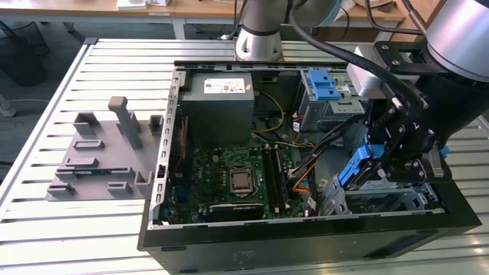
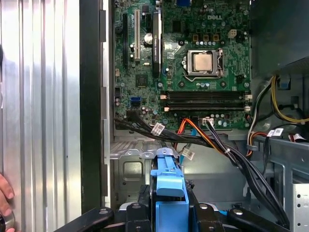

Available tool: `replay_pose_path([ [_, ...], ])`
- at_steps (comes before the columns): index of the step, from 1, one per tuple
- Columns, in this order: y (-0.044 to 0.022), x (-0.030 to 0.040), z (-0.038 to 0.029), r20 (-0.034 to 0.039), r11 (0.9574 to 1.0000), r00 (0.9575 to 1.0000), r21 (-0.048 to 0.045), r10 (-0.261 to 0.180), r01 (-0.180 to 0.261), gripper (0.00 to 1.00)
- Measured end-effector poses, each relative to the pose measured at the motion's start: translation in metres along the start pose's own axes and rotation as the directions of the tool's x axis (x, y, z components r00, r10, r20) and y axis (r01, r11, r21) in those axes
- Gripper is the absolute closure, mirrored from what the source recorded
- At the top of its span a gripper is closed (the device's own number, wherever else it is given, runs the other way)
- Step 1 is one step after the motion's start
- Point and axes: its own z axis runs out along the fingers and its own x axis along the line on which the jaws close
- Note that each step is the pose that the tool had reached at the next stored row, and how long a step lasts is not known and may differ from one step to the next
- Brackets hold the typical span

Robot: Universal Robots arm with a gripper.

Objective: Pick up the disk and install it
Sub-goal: 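Insert the disk into the insertion slot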

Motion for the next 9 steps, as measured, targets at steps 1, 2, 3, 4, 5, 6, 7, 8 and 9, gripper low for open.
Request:
replay_pose_path([
  [1,0.0,0.0,0.0008,0.0,1.0,1.0,0.0,0.0,0.0,0.64],
  [2,0.0,0.0001,0.0015,0.0001,1.0,1.0,0.0,0.0,0.0,0.64],
  [3,-0.0001,0.0001,0.0023,0.0001,1.0,1.0,0.0,0.0,0.0,0.64],
  [4,-0.0001,0.0001,0.0031,0.0,1.0,1.0,0.0,0.0,0.0,0.64],
  [5,-0.0001,0.0001,0.0038,-0.0001,1.0,1.0,0.0,0.0,0.0,0.64],
  [6,-0.0001,0.0002,0.0046,0.0,1.0,1.0,0.0,0.0,0.0,0.64],
  [7,-0.0001,0.0002,0.0054,0.0,1.0,1.0,0.0,0.0,0.0,0.64],
  [8,-0.0001,0.0002,0.0062,-0.0001,1.0,1.0,0.0,0.0,0.0,0.64],
  [9,-0.0001,0.0002,0.007,0.0,1.0,1.0,0.0,0.0,0.0,0.64],
])
